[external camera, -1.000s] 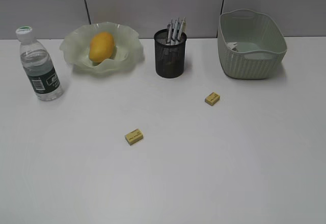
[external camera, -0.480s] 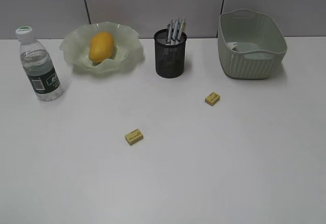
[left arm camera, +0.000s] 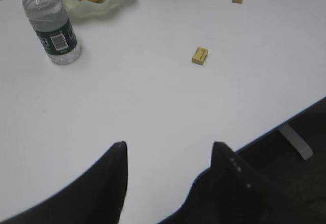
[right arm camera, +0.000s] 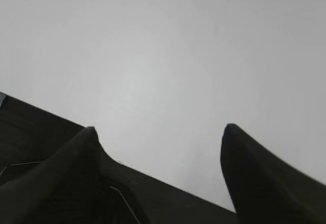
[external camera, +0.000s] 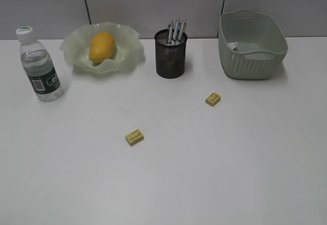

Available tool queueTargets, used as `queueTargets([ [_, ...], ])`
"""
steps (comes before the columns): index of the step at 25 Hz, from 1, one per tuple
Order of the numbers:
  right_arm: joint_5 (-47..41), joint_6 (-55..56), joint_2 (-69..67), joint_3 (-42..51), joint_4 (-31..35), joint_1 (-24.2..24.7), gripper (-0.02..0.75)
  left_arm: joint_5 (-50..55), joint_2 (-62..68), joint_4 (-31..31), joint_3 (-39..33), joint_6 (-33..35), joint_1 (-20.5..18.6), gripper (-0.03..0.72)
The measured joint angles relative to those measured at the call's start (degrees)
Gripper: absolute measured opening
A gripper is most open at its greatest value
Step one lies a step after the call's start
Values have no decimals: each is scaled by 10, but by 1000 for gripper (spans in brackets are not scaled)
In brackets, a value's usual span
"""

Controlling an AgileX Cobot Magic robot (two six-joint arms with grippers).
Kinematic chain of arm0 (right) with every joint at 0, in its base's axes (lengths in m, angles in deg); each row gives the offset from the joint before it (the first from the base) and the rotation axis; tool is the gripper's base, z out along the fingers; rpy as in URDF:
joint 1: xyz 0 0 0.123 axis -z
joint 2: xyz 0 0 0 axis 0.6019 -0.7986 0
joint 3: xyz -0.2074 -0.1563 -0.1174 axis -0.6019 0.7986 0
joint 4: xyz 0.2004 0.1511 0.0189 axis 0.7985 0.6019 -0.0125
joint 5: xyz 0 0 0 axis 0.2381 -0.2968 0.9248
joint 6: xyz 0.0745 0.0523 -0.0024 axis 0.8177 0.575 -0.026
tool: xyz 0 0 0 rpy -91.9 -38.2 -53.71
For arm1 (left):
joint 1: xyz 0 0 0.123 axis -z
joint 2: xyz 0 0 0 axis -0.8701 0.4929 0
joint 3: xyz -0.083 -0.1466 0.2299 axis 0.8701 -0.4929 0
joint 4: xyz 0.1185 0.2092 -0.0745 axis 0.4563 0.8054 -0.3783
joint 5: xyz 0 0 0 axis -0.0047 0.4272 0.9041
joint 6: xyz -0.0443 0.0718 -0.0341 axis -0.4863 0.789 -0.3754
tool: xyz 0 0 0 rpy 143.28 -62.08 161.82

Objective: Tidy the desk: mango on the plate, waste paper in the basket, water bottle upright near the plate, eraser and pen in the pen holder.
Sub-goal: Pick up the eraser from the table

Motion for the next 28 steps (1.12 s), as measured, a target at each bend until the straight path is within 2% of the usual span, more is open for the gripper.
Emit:
queueTargets([
  [6, 63, 22, -156, -28, 0, 0, 582, 0, -48, 3, 0, 0, -33, 389],
  [12, 121, 34, -365, -91, 9, 0, 582, 0, -49, 0, 0, 0, -103, 379],
  [22, 119, 119, -658, -269, 31, 0, 582, 0, -49, 3, 0, 0, -231, 375],
  [28, 99, 189, -778, -396, 34, 16, 582, 0, -49, 3, 0, 0, -270, 375],
])
